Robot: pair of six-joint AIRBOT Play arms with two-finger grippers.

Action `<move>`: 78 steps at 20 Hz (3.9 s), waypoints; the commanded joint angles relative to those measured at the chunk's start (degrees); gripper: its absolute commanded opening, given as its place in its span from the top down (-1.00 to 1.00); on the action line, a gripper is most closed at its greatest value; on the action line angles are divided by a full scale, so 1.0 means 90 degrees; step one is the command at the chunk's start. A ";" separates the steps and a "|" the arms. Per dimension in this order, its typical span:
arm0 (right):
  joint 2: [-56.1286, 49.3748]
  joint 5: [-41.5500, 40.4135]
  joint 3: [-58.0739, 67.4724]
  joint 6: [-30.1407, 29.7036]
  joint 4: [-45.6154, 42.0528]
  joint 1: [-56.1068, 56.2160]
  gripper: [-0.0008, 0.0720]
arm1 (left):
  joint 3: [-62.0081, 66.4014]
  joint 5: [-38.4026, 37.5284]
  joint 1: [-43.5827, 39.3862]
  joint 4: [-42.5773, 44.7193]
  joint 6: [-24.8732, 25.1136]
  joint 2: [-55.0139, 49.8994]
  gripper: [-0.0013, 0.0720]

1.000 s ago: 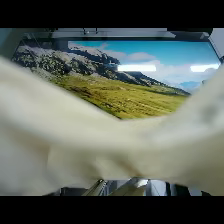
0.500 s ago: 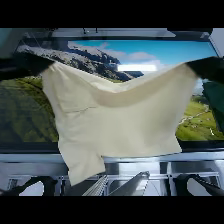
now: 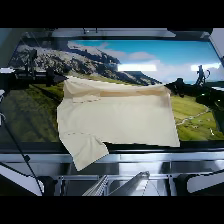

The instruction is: Fold the shirts.

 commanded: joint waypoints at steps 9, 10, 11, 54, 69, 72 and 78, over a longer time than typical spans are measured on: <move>-0.0695 0.0867 0.1552 0.0335 -0.0452 -0.0321 0.94 | 0.1479 -0.0707 0.0119 0.0333 -0.0702 -0.0843 0.91; -0.0695 0.1013 0.1552 0.0355 -0.0753 -0.0325 0.94 | 0.1479 -0.0823 0.0092 0.0585 -0.0835 -0.0843 0.91; -0.0695 0.1120 0.1549 0.0355 -0.1003 -0.0323 0.94 | 0.1479 -0.0971 0.0056 0.0872 -0.0954 -0.0838 0.91; 0.1122 0.3689 -0.1090 0.1860 -0.4379 -0.2067 0.31 | -0.3796 -0.1443 0.1217 0.2669 -0.1853 0.2227 0.40; 0.2047 0.1455 -0.3317 0.1537 -0.4403 -0.1010 -0.57 | -0.7601 0.0163 0.1824 0.2681 -0.1676 0.4707 0.31; 0.2050 0.1452 -0.3317 0.1540 -0.4381 -0.1015 -0.57 | -0.7815 0.0189 0.1824 0.2732 -0.1673 0.4748 0.31; 0.2047 0.1428 -0.3317 0.1537 -0.4306 -0.1015 -0.57 | -0.7832 0.0109 0.1824 0.2737 -0.1673 0.4609 0.32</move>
